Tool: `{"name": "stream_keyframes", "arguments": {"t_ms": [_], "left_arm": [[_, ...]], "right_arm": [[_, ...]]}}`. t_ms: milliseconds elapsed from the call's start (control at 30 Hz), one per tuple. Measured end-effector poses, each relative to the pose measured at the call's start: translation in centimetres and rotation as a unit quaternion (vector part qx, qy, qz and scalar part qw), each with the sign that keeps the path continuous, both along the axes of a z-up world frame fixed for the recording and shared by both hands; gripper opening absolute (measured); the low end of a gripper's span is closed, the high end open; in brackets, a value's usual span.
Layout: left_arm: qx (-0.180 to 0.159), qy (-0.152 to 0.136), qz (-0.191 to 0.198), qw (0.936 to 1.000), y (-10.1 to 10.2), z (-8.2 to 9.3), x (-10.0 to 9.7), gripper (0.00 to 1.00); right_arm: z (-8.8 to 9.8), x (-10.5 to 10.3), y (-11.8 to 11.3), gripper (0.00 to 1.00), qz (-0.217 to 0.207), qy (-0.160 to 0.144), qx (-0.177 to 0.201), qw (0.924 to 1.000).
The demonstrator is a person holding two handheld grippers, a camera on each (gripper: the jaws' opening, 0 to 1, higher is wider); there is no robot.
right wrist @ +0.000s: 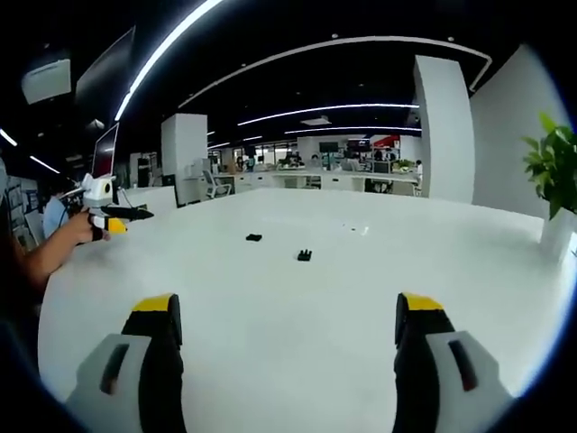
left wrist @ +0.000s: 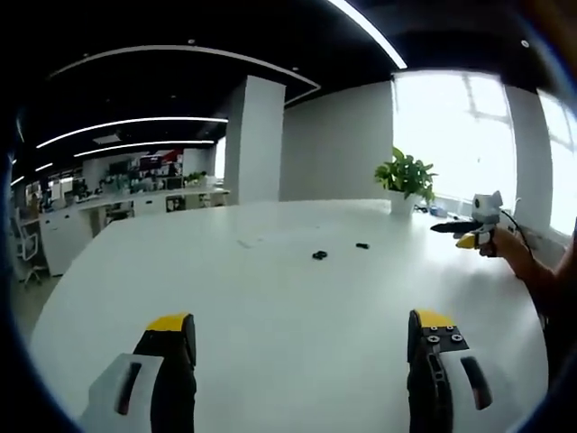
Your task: Snap the two parts of the plastic buckle together until the buckle closes and remains connected.
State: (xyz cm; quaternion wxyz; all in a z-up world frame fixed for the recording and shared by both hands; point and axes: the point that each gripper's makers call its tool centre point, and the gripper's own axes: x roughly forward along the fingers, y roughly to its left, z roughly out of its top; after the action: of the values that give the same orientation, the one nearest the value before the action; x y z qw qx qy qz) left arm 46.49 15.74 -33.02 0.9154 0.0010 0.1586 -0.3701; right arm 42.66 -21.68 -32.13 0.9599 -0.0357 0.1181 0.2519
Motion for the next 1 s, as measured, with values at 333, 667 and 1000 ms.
{"name": "stream_keyframes", "arguments": {"t_ms": [333,667,1000], "left_arm": [[-0.006,0.002,-0.002,1.0,0.0,0.1,0.0,0.99],[0.007,0.008,-0.006,0.9999,-1.2,-0.5,0.0,0.99],[0.013,0.006,-0.007,0.9999,-1.8,-0.2,0.8,0.99]], "right_arm": [[-0.3,-0.1,0.0,0.99,0.0,0.003,-0.005,1.0],[-0.3,0.8,0.1,0.99,-0.003,0.012,-0.021,0.9997],[0.1,1.3,0.6,0.98,0.002,0.006,-0.029,0.9996]]}}
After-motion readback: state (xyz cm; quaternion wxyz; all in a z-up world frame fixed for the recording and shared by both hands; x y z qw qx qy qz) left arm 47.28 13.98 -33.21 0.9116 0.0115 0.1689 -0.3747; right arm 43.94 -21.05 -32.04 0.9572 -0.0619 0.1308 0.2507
